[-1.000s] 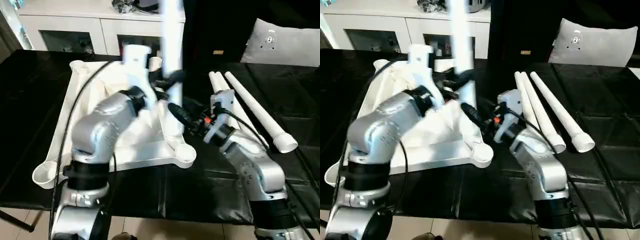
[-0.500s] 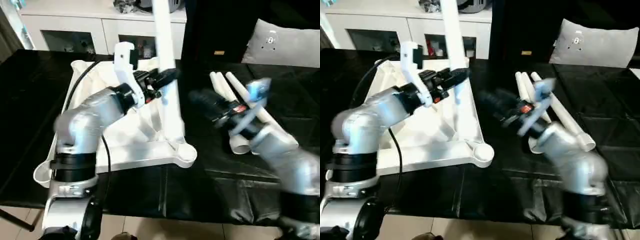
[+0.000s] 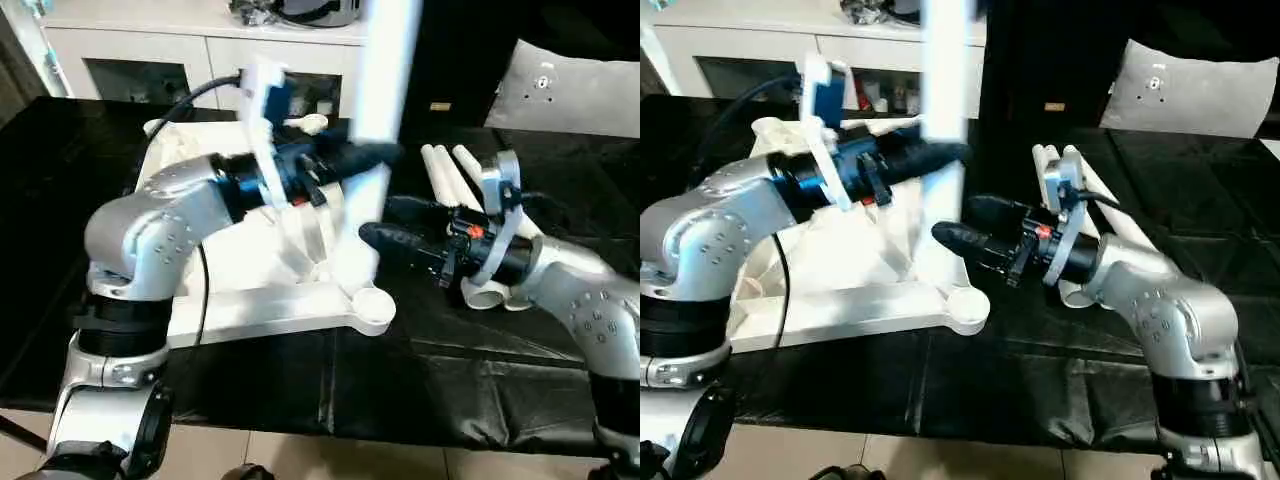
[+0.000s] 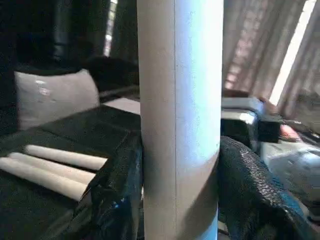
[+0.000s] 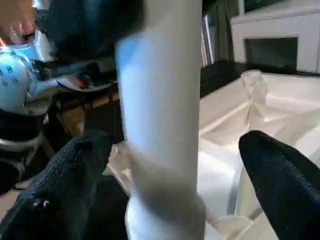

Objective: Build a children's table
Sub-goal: Pick table leg

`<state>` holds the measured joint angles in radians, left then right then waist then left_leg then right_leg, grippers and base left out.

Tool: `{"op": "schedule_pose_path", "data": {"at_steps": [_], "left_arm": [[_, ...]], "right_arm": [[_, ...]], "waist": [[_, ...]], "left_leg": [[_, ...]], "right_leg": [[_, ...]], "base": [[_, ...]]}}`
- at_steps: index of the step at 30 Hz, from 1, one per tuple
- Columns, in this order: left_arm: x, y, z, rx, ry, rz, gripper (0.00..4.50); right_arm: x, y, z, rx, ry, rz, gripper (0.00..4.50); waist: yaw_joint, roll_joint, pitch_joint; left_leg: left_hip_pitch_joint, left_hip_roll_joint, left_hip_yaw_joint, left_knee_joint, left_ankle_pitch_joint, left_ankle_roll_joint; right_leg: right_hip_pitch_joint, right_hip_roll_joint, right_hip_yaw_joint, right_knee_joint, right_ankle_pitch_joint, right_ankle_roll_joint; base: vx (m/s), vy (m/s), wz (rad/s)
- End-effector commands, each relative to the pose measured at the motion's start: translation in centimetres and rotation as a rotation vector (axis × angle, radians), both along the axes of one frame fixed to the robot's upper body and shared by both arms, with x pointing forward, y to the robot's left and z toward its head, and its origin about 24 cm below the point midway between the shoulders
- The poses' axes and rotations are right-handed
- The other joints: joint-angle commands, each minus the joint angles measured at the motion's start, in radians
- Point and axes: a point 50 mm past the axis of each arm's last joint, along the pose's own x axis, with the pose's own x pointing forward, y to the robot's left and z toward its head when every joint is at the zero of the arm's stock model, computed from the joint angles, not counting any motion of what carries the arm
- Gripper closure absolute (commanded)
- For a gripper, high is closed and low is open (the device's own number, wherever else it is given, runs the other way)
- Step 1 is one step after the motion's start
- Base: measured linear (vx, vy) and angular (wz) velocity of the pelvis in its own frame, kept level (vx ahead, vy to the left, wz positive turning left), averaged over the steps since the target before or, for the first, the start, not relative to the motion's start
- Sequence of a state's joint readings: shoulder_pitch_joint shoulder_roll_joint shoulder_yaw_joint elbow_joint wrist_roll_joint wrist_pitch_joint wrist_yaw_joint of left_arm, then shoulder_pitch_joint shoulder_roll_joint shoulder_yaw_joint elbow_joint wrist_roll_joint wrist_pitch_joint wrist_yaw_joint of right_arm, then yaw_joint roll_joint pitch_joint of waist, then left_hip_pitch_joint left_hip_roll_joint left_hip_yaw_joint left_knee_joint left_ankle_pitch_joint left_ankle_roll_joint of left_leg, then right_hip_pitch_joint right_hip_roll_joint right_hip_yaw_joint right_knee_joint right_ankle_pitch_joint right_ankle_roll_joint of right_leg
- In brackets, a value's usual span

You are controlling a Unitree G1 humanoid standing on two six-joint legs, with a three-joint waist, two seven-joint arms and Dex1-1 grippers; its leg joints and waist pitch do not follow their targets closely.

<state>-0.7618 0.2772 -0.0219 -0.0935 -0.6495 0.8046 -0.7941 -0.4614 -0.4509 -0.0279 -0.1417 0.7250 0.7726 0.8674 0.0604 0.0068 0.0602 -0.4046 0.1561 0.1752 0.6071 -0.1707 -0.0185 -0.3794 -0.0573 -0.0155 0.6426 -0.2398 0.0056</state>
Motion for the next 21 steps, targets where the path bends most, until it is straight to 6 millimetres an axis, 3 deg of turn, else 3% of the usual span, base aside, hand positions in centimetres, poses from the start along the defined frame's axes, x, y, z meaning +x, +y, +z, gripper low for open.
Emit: {"op": "schedule_pose_path", "data": {"at_steps": [1, 5, 7, 21], "left_arm": [[-0.6, -0.6, 1.0, 0.022, -0.062, -0.062, 2.66], [-0.6, -0.6, 0.9, 0.039, -0.071, -0.079, 2.66], [-0.6, -0.7, 0.9, 0.043, -0.076, -0.091, 2.66], [-1.1, -1.3, 1.0, 0.045, -0.091, -0.154, 2.66]], "right_arm": [[0.1, 0.2, 0.0, -0.043, -0.020, 0.033, 0.00], [0.0, 0.6, -0.2, -0.069, -0.014, 0.077, 0.00], [0.0, 0.8, -0.4, -0.083, -0.010, 0.097, 0.34], [0.4, 1.4, -1.0, -0.097, 0.011, 0.114, 1.33]], "waist": [[0.002, -0.015, -0.069], [0.002, -0.017, -0.070], [0.002, -0.016, -0.070], [0.003, -0.011, -0.071]], "left_leg": [[0.028, 0.059, -0.017, -0.059, -0.076, 0.032], [0.028, 0.060, -0.017, -0.057, -0.076, 0.037], [0.027, 0.060, -0.017, -0.057, -0.071, 0.039], [0.029, 0.060, -0.017, -0.056, -0.086, 0.033]], "right_leg": [[0.043, -0.073, 0.033, -0.076, -0.016, -0.244], [0.043, -0.074, 0.033, -0.076, -0.008, -0.246], [0.044, -0.073, 0.033, -0.075, -0.004, -0.248], [0.043, -0.073, 0.033, -0.072, -0.006, -0.258]], "base": [[0.000, 0.000, 0.00], [0.000, 0.000, 0.00], [0.000, 0.000, 0.00], [0.000, 0.000, 0.00]]}}
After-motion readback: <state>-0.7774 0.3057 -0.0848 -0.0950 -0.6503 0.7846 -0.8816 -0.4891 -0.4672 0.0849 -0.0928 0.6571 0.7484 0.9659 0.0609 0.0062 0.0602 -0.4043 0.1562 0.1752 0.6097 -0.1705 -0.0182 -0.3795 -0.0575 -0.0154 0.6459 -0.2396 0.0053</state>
